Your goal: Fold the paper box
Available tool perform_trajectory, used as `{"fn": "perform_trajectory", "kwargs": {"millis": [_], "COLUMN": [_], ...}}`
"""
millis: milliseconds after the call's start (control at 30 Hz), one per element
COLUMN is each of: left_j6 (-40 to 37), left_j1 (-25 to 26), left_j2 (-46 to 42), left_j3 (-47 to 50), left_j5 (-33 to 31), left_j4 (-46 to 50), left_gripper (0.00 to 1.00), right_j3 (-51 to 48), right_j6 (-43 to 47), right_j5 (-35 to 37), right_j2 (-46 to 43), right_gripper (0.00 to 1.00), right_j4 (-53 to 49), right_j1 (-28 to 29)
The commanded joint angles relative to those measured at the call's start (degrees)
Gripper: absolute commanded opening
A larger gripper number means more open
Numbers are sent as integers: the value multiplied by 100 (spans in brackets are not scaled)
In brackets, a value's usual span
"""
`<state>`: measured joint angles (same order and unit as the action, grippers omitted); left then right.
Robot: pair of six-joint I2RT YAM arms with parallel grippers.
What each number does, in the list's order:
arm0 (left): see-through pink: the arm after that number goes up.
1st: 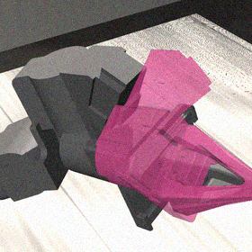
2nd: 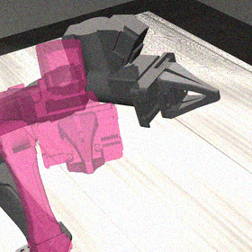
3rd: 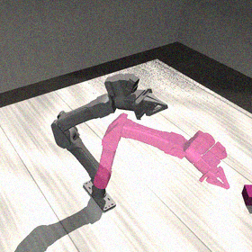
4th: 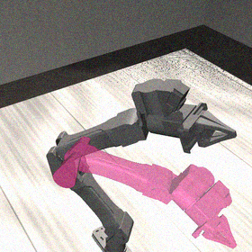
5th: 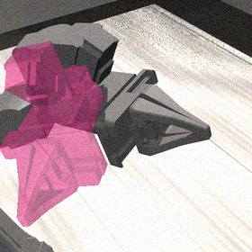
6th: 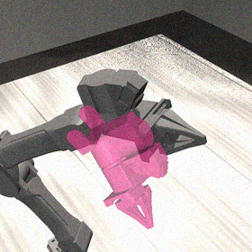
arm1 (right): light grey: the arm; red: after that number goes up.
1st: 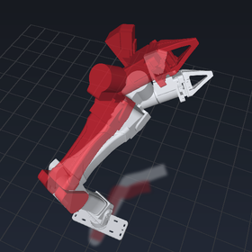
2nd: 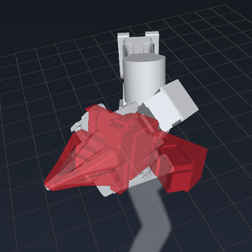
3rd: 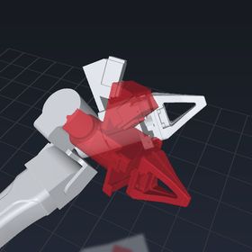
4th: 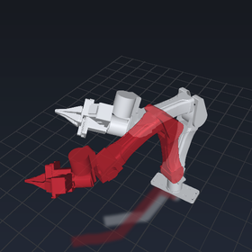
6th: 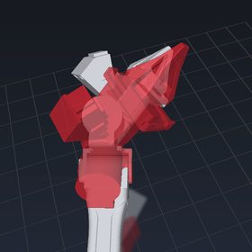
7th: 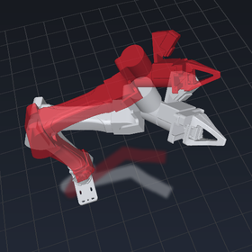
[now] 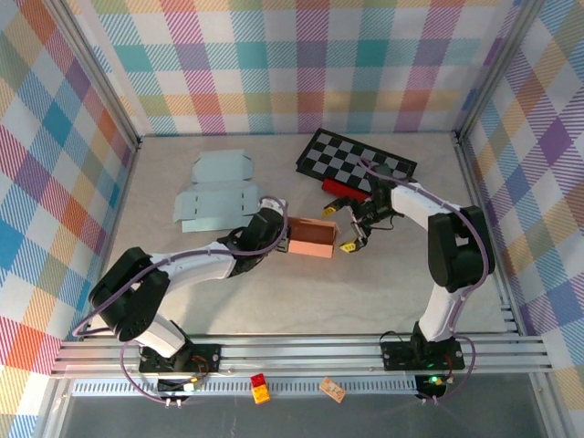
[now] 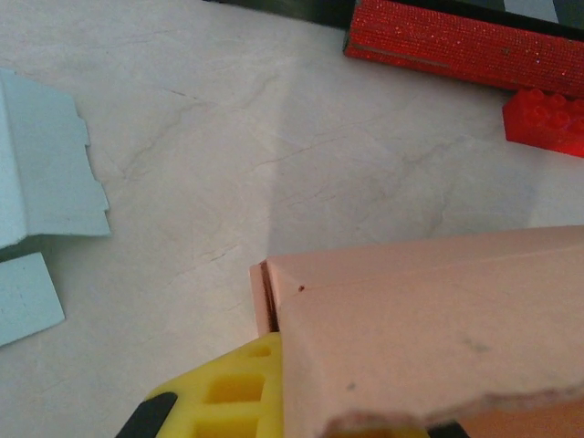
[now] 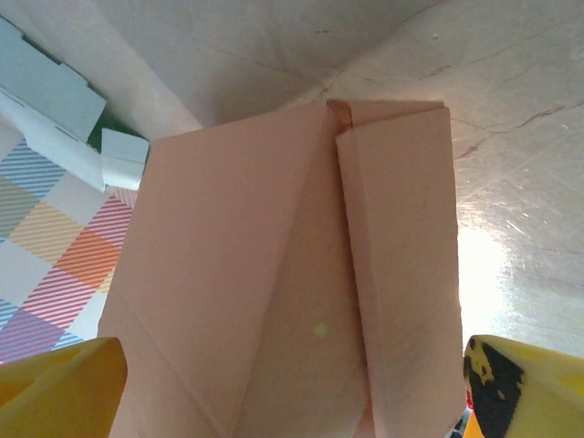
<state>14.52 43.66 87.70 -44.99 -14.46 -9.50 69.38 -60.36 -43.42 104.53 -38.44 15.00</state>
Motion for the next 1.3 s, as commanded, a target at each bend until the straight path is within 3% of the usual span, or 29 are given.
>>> {"fn": "perform_trajectory", "kwargs": {"millis": [0,167,333,600,767,900,967,1000,1100,1267], "left_j6": [259,853,1193,1454,1887,2300,2524,2662,2887,2513], "left_j1": [121,335,545,611,609,617,605,573,16,-1459], "left_j2": [-195,-449,-611,-906,-1568,-2340,-2497,-2474,-2001,-476], "left_j3": [279,630,799,719,406,-587,-1232,-1649,-2873,-4168], "left_j5": [58,98,89,142,396,484,323,126,181,2109], "left_j4": [42,275,481,1062,2150,3670,4344,4815,6094,6619], "left_gripper": [10,26,32,41,44,45,50,58,69,68], "right_j3": [-294,-797,-1162,-1120,-1081,-999,-953,-938,-901,-863], "right_j6": [-194,-351,-301,27,161,315,371,401,499,648], "right_j5": [-149,-67,55,363,445,572,626,669,753,969], "right_j2": [-192,-466,-677,-790,-782,-829,-866,-880,-911,-998], "right_gripper": [93,92,91,91,90,89,89,89,90,90], "right_j4": [293,824,1215,959,820,625,551,516,464,389], "right_j1": [78,231,379,563,599,598,597,592,599,598]}}
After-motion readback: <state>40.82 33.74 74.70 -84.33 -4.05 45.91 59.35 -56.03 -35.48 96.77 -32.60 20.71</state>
